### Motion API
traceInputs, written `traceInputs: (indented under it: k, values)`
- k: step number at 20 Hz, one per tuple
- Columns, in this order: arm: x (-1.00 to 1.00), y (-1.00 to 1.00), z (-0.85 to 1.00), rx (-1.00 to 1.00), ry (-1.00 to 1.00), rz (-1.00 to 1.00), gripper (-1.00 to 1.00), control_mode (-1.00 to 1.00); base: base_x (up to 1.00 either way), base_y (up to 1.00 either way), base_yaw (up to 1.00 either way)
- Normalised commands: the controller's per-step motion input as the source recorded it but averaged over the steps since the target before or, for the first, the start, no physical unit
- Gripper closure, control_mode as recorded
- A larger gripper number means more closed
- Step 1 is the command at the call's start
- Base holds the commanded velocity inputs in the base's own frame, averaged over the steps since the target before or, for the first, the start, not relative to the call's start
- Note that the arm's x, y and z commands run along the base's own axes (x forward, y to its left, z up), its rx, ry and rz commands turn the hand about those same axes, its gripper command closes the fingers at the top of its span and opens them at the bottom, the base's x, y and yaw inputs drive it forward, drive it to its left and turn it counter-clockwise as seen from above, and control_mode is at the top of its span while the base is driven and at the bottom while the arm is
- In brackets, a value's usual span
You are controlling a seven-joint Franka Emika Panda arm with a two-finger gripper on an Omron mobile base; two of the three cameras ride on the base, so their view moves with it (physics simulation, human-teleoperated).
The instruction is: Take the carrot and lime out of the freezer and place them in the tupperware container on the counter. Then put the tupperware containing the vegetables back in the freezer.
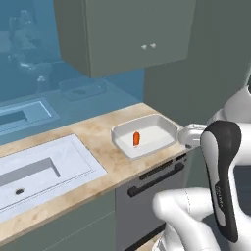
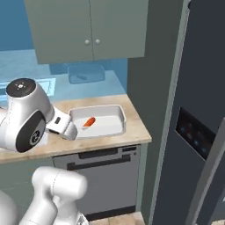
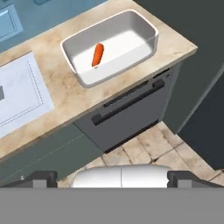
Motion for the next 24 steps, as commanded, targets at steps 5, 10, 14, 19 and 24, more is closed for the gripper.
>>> traceInputs:
  k: [5,10,14,19,24]
  values:
    - [0.00,0.00,0.00,0.00,0.00,0.00,-1.00,1.00,-1.00,-0.28,-0.21]
    - [0.00,0.00,0.00,0.00,0.00,0.00,-1.00,1.00,-1.00,-0.50,-0.13]
    - [0.00,0.00,0.00,0.00,0.00,0.00,-1.00,1.00,-0.71,-0.93,0.06]
    - [0.00,0.00,0.00,0.00,0.00,0.00,-1.00,1.00,-0.23,-1.00,0.14]
    - [0.00,0.00,0.00,0.00,0.00,0.00,-1.00,1.00,0.03,-1.00,0.18]
